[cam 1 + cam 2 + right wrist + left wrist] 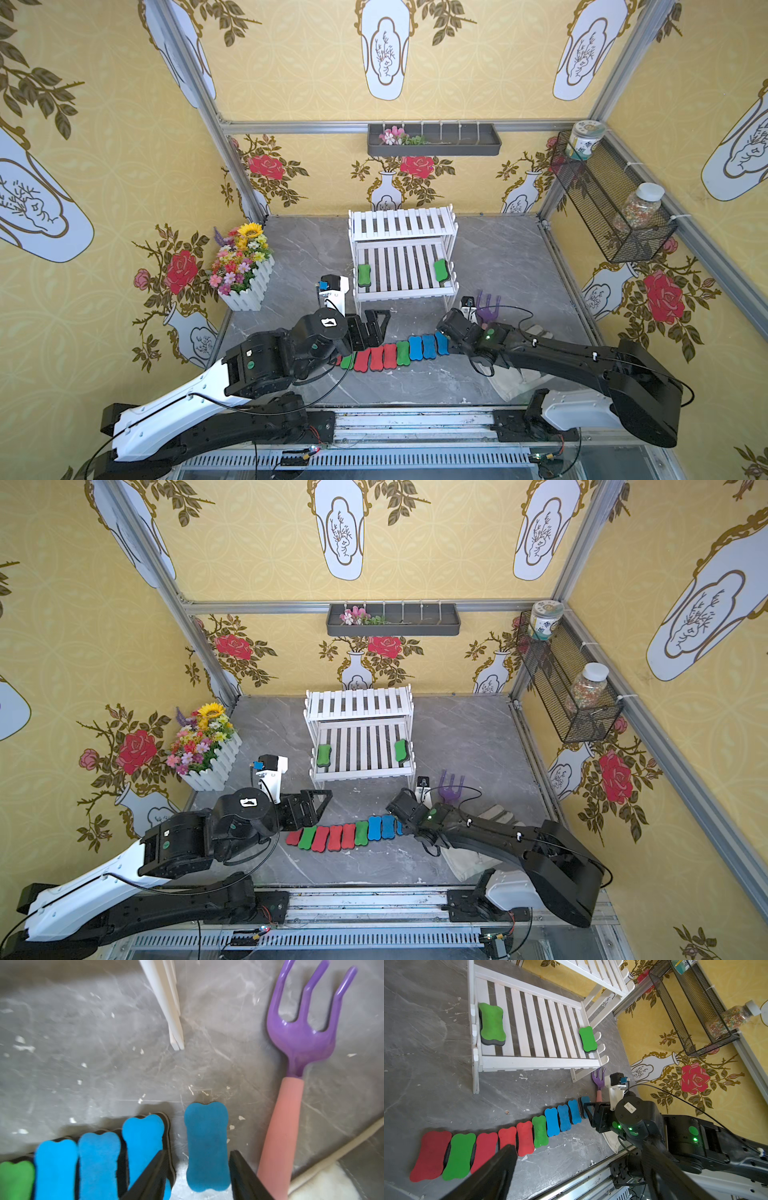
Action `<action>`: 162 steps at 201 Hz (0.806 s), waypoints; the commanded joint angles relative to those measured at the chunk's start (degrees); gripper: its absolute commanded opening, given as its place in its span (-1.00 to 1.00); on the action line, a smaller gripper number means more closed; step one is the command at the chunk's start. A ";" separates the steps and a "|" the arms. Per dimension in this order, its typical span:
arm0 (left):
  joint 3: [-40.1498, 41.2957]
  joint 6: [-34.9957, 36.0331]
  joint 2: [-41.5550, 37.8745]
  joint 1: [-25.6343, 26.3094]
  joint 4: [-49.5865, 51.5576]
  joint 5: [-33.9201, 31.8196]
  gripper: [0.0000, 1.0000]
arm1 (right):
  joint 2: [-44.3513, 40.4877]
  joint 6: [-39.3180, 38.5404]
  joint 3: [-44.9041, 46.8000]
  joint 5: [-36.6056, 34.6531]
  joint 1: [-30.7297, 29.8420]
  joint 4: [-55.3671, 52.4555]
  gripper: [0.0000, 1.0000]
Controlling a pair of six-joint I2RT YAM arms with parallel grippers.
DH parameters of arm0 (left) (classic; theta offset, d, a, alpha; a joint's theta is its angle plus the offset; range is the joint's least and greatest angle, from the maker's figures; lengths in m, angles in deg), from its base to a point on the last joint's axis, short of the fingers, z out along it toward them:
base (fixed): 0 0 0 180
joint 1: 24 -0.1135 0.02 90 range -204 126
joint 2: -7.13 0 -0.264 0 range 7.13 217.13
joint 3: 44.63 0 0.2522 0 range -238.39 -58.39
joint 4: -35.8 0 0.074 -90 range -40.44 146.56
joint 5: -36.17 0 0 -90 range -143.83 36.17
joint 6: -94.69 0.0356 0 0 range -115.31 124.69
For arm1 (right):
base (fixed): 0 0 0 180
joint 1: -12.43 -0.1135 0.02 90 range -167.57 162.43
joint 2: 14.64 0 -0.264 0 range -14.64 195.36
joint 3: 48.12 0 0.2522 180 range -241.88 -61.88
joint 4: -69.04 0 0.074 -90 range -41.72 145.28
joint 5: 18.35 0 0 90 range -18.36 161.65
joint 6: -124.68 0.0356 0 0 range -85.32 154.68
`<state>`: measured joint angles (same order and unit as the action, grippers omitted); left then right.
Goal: Remove the whiteboard erasers from the shelf
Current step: Place the whiteboard eraser at the center of the board, then move the whiteboard eraser to the center of the board.
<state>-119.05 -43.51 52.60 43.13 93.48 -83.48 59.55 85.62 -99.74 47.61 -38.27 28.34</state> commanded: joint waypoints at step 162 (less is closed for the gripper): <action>-1.18 0.65 0.50 -0.05 -0.68 -0.10 0.99 | 7.59 2.43 -0.02 1.15 1.89 -0.05 -0.28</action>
<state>-120.04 -43.51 52.91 43.13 93.24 -83.02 66.76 86.97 -99.18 49.25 -35.30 26.73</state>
